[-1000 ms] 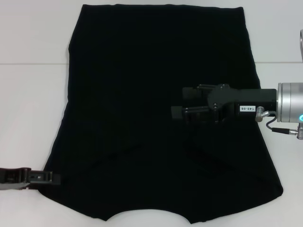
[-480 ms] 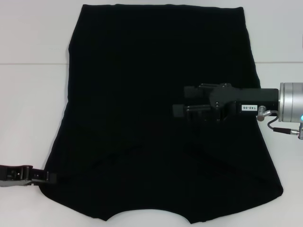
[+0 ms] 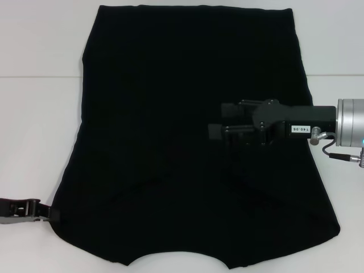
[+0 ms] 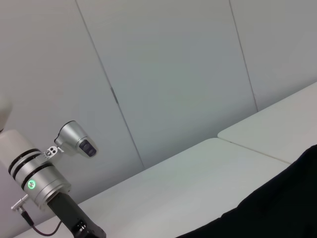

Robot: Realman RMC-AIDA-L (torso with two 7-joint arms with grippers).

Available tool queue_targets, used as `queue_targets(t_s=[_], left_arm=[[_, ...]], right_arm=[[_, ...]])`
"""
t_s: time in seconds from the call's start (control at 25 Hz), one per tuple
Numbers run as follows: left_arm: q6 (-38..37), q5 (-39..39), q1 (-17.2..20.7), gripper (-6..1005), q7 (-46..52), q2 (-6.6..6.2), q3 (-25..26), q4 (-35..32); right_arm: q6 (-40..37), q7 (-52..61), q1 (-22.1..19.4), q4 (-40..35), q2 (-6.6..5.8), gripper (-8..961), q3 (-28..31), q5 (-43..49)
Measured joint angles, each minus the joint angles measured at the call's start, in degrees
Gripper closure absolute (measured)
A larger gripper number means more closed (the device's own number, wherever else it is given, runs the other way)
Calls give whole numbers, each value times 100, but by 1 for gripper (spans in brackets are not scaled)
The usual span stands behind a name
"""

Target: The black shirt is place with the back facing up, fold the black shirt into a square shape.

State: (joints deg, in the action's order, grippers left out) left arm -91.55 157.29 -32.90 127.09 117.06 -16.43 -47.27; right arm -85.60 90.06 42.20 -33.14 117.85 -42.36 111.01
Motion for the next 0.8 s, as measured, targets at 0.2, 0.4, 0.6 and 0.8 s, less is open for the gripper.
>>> queue_targets(t_s=[0.2, 0.4, 0.6, 0.8], left_arm=[[32, -70, -13, 936, -14, -16, 46, -8], [-3, -256, 7, 954, -66, -7, 63, -4], [-21, -356, 51, 954, -162, 12, 89, -1], [-17, -475, 96, 954, -242, 22, 108, -1]], right_arm=[[92, 300, -56, 38, -113, 76, -26, 54], [96, 1196, -218, -16, -378, 76, -59, 479], [-317, 2243, -474, -24, -812, 76, -23, 1204], [-741, 2650, -855, -38, -1142, 75, -2, 1311]])
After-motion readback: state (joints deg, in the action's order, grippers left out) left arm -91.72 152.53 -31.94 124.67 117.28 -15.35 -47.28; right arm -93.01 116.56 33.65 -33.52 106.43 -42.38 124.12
